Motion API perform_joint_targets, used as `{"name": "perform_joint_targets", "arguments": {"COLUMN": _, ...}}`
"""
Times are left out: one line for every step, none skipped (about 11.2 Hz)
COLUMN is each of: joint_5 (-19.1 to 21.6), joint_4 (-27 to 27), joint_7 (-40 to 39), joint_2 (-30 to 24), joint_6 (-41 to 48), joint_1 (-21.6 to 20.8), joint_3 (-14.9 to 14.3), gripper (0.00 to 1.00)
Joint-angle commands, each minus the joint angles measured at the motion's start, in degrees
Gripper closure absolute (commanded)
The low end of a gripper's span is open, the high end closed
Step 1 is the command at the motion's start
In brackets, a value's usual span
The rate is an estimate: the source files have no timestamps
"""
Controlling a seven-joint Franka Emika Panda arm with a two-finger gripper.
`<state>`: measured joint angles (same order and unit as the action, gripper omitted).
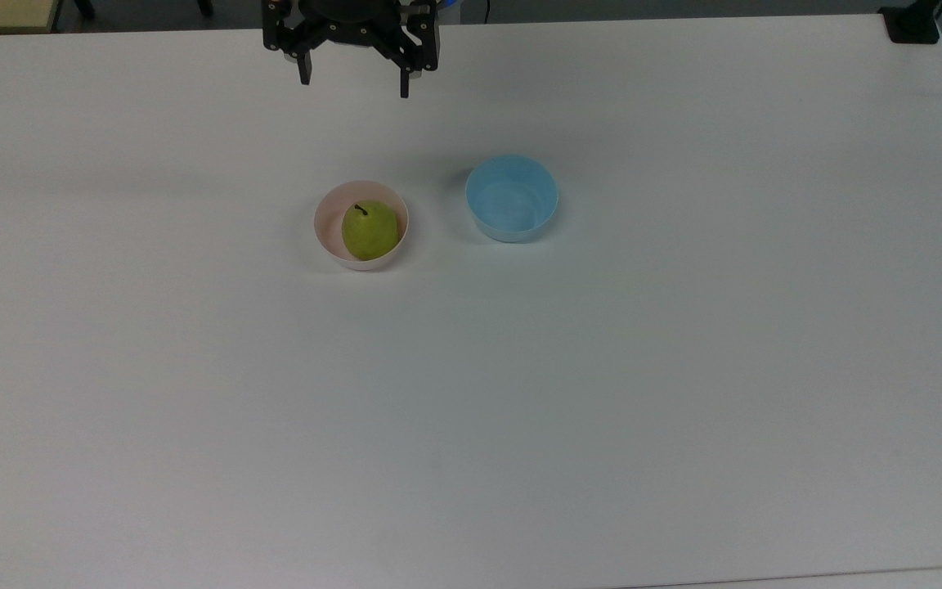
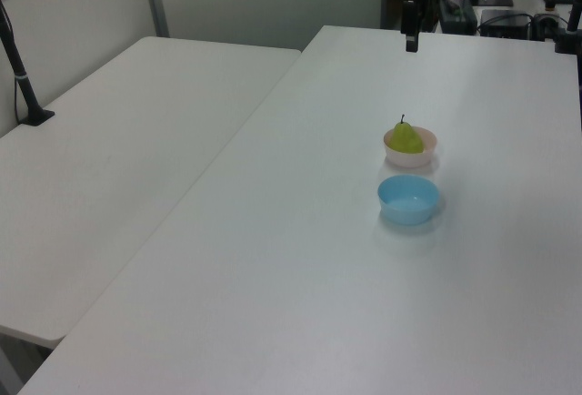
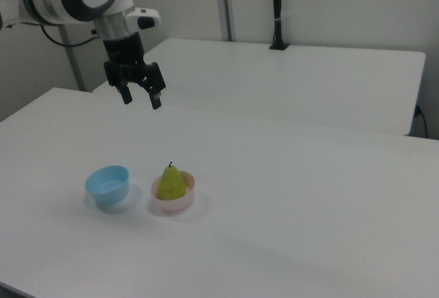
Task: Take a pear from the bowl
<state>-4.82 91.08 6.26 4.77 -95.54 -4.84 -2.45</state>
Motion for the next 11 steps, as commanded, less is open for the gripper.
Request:
{"name": "perform_joint_targets", "arguments": {"joint_5": 0.95, "joint_4": 0.86, "joint_7": 0.51, "joint_2": -1.25, "joint_6": 0.97, "joint_1": 0.18, "joint_3": -0.36, "gripper": 0.00}}
{"name": "perform_joint_targets", "arguments": {"joint_5": 0.95, "joint_4": 0.77, "joint_7": 0.51, "joint_2": -1.25, "joint_6": 0.97, "joint_1": 0.19, "joint_3": -0.36, "gripper": 0.00}}
{"name": "perform_joint_targets", "arguments": {"joint_5": 0.95, "joint_4": 0.77, "joint_7": 0.51, "joint_2": -1.25, "joint_6": 0.97, "joint_1": 0.19, "joint_3": -0.36, "gripper": 0.00}}
{"name": "perform_joint_targets", "arguments": {"joint_5": 0.95, "joint_4": 0.86, "joint_7": 0.51, "joint_2": -1.25, "joint_6": 0.97, "joint_1": 0.19, "joint_3": -0.36, "gripper": 0.00}}
{"name": "perform_joint_targets", "arguments": {"joint_5": 0.95, "joint_4": 0.86, "joint_7": 0.51, "joint_2": -1.25, "joint_6": 0.97, "joint_1": 0.19, "joint_3": -0.36, "gripper": 0.00}}
{"name": "perform_joint_targets", "arguments": {"joint_5": 0.95, "joint_4": 0.86, "joint_7": 0.51, "joint_2": -1.25, "joint_6": 0.89, "joint_1": 0.19, "joint_3": -0.36, "gripper": 0.00}}
{"name": "perform_joint_targets", "arguments": {"joint_5": 0.95, "joint_4": 0.86, "joint_7": 0.08, "joint_2": -1.25, "joint_6": 0.80, "joint_1": 0.19, "joint_3": -0.36, "gripper": 0.00}}
{"name": "perform_joint_targets", "arguments": {"joint_5": 0.95, "joint_4": 1.21, "joint_7": -0.45, "joint_2": -1.25, "joint_6": 0.54, "joint_1": 0.27, "joint_3": -0.36, "gripper": 0.00}}
{"name": "perform_joint_targets", "arguments": {"joint_5": 0.95, "joint_4": 1.38, "joint_7": -2.54, "joint_2": -1.16, "joint_6": 0.36, "joint_1": 0.71, "joint_3": -0.36, "gripper": 0.00}}
{"name": "perform_joint_targets", "arguments": {"joint_5": 0.95, "joint_4": 1.56, "joint_7": -6.13, "joint_2": -1.07, "joint_6": 0.10, "joint_1": 1.32, "joint_3": -0.36, "gripper": 0.00}}
{"name": "perform_joint_targets", "arguments": {"joint_5": 0.95, "joint_4": 2.08, "joint_7": -9.04, "joint_2": -0.99, "joint_6": -0.08, "joint_1": 2.20, "joint_3": -0.36, "gripper": 0.00}}
